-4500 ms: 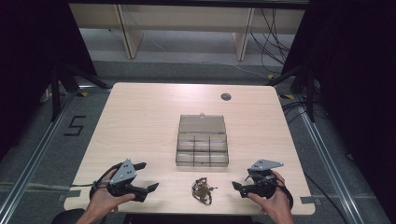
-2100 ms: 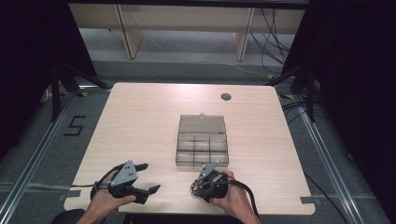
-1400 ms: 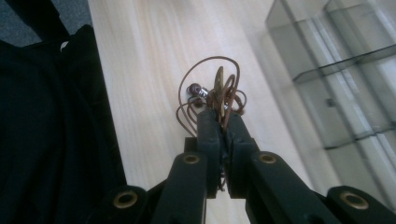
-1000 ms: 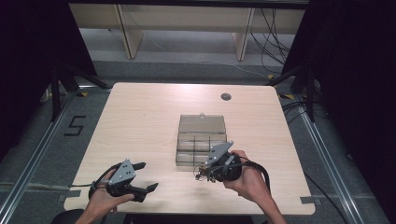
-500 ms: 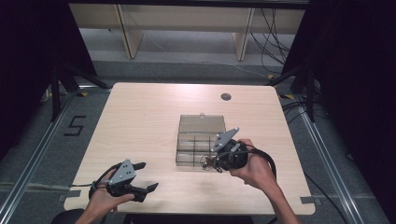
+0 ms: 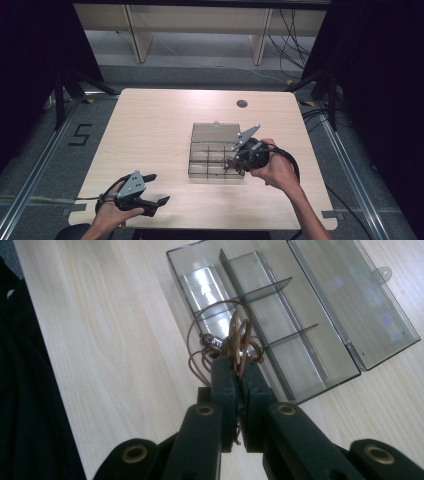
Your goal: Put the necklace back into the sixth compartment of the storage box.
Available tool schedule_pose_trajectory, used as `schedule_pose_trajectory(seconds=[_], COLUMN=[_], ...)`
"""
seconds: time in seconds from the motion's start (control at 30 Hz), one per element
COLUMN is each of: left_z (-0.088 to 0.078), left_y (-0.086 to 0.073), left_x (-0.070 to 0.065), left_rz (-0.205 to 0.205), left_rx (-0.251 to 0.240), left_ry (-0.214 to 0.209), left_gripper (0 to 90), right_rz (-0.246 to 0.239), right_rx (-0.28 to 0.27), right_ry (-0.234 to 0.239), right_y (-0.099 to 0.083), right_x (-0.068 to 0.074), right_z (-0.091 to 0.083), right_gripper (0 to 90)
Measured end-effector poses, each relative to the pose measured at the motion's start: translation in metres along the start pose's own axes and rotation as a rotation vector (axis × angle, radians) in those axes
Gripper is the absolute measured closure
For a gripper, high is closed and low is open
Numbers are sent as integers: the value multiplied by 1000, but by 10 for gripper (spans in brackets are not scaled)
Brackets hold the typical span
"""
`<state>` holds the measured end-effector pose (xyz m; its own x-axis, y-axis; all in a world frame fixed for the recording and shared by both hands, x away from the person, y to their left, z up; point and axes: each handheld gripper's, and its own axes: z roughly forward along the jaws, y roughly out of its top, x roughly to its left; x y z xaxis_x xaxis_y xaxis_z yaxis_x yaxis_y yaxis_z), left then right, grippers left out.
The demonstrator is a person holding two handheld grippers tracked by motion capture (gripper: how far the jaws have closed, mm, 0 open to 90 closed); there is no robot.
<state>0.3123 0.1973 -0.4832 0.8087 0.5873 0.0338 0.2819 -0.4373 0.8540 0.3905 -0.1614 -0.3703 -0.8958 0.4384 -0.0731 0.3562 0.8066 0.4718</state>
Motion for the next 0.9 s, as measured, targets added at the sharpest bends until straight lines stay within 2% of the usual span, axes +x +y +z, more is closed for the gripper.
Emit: schedule_pose_trajectory(seconds=[0.03,0.1,0.13,0.17,0.33,0.4,0.43,0.63,0.67,0.77,0.83,0.87,0.9], left_z=[1,1,1,2,1,2,2,2,1,2,1,1,1], left_y=[-1,0,-1,-1,0,-1,-1,-1,0,0,0,0,0], left_x=[-2,-1,-2,-2,-2,-2,-2,-2,-2,-2,-2,-2,-2], left_rz=[-35,-17,-18,-17,-10,-17,-11,-12,-9,-11,-9,-9,-10], left_rx=[-15,-14,-16,-13,-11,-14,-10,-9,-5,-10,-7,-7,-10], left_ry=[2,-10,-6,-9,-9,-10,-8,-10,-4,-8,-8,-8,-9], left_gripper=[151,151,151,151,151,151,151,151,151,151,151,151,151], right_rz=[-8,-4,-4,20,36,13,46,49,74,52,69,58,66], right_rx=[1,15,15,23,58,64,82,119,131,132,135,139,146], right_ry=[2,0,0,1,11,8,5,11,19,28,29,38,34], right_y=[0,1,1,1,3,4,3,1,0,-1,-3,-3,-4], right_x=[-3,-9,-9,-9,-18,-23,-22,-31,-30,-33,-33,-34,-34], right_z=[2,5,5,7,16,22,23,35,40,44,47,50,51], right_gripper=[875,875,875,875,875,875,875,875,875,875,875,875,875])
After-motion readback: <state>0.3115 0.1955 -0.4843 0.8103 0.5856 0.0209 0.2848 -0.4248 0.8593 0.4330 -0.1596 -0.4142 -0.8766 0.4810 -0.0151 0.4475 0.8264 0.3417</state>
